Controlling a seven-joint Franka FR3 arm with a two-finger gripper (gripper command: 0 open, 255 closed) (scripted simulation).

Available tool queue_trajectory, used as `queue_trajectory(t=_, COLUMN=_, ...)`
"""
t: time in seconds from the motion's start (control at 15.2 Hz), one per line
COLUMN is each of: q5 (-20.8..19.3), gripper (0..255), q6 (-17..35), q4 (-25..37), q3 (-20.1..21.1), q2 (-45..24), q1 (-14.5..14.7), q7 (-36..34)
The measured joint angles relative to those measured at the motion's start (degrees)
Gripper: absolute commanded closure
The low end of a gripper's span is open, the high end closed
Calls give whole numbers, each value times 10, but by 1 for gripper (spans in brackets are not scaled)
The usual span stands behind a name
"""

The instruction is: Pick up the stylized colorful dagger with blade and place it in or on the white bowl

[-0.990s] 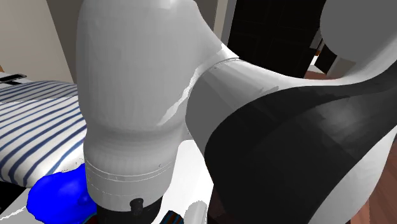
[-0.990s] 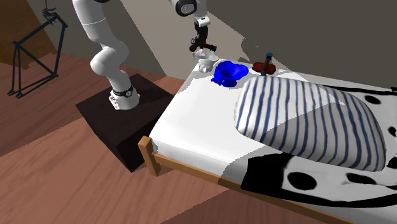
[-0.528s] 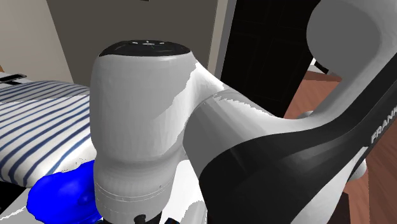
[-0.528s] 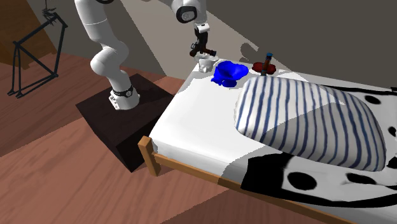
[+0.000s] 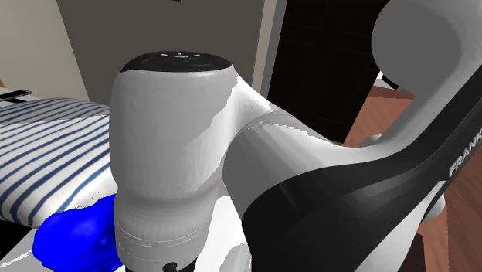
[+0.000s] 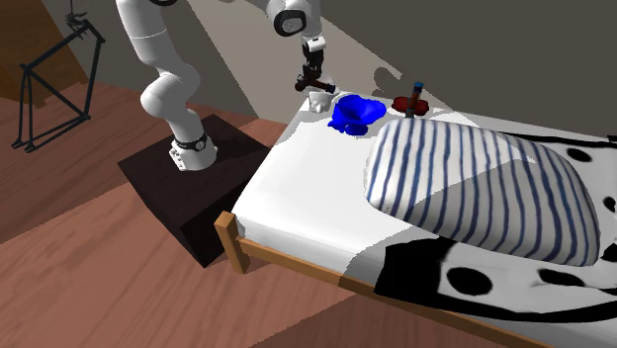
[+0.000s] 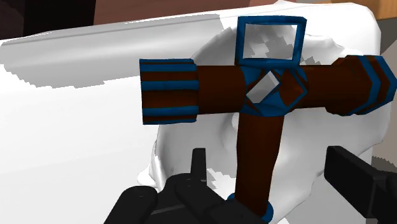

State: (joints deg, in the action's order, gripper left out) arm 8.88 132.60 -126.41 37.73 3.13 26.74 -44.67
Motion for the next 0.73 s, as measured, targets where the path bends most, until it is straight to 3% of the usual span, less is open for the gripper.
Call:
queue_trajectory(t=0.26, q5=0, gripper=0, q6=0, q4=0, q3=0, q2=0, q1=0, q7=0)
queue_trajectory(t=0.73, q5=29, gripper=0, q6=-71, q4=29, q3=-13, q2=49, q1=-2, q7=22)
